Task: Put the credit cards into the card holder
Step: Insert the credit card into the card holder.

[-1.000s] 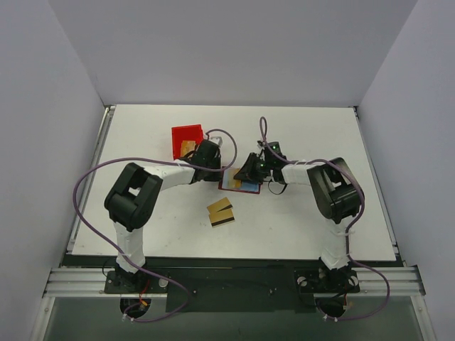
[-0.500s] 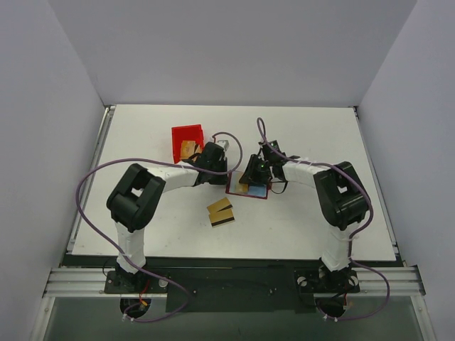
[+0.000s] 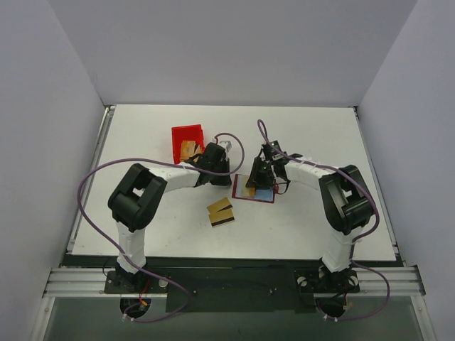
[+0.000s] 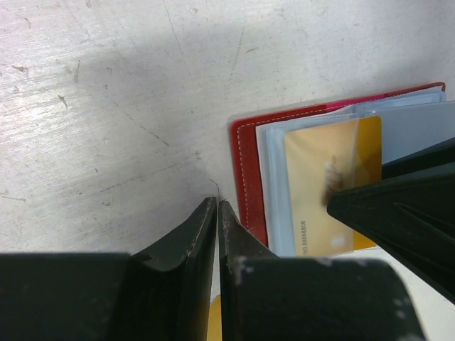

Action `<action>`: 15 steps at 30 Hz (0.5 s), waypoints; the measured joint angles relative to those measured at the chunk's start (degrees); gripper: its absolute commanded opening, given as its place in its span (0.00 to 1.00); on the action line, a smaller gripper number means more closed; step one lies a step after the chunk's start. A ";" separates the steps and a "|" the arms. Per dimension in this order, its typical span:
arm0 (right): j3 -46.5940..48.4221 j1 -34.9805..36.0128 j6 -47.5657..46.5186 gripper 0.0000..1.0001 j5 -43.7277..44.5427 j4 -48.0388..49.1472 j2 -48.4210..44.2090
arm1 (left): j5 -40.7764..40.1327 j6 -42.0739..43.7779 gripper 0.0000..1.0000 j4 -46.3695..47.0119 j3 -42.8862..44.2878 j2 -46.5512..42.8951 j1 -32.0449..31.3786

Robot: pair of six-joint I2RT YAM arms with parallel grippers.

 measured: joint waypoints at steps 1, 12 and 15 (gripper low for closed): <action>-0.02 -0.04 -0.11 0.29 0.13 -0.44 -0.20 | 0.00 0.00 0.16 0.00 0.00 0.00 0.00; -0.02 -0.70 -1.86 0.32 2.01 -4.26 -3.02 | 0.02 0.00 0.16 0.00 0.00 0.02 0.00; 0.15 -0.72 -2.75 0.35 3.26 -6.34 -4.35 | 0.07 0.02 0.16 0.02 0.00 0.02 0.00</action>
